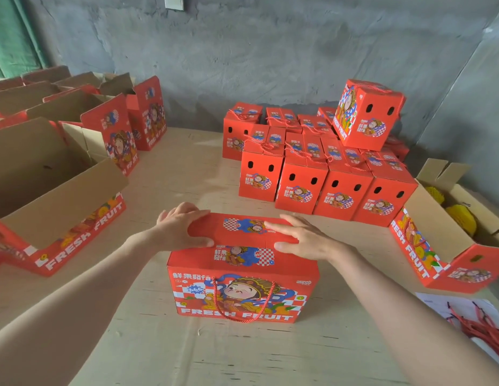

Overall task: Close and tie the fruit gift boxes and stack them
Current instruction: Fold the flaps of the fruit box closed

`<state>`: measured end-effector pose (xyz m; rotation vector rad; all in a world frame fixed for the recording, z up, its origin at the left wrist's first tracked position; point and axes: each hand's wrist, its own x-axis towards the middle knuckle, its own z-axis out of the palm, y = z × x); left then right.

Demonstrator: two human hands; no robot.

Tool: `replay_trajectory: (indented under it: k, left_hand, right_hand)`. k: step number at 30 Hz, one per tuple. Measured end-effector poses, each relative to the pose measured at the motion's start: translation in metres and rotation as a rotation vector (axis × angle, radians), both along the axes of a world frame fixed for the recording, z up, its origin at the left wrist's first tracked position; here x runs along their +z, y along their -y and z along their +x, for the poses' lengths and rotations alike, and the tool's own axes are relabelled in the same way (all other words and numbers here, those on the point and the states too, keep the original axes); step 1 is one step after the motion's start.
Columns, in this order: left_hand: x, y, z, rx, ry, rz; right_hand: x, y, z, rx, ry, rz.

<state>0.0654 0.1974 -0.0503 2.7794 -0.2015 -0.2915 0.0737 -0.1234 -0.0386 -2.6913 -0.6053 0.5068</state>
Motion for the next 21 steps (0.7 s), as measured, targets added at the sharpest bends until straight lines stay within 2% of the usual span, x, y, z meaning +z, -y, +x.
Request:
replay_trajectory:
  k: [4,9,12,17,21]
  left_hand:
    - [0.009,0.012,0.012,-0.097,-0.012,0.209]
    - [0.001,0.021,0.017,-0.263,0.074,0.245]
    - [-0.006,0.019,0.016,-0.279,0.144,0.317]
    - [-0.009,0.019,0.017,-0.269,0.165,0.334]
    - [-0.006,0.019,0.015,-0.279,0.125,0.259]
  right_hand:
    - [-0.001,0.001,0.002,-0.007,-0.006,0.033]
    - [-0.002,0.003,0.005,0.088,0.226,-0.117]
    - [-0.006,0.003,0.004,0.101,0.246,-0.144]
    - [-0.004,0.007,0.006,0.159,0.244,-0.214]
    - [-0.002,0.007,0.008,0.196,0.277,-0.278]
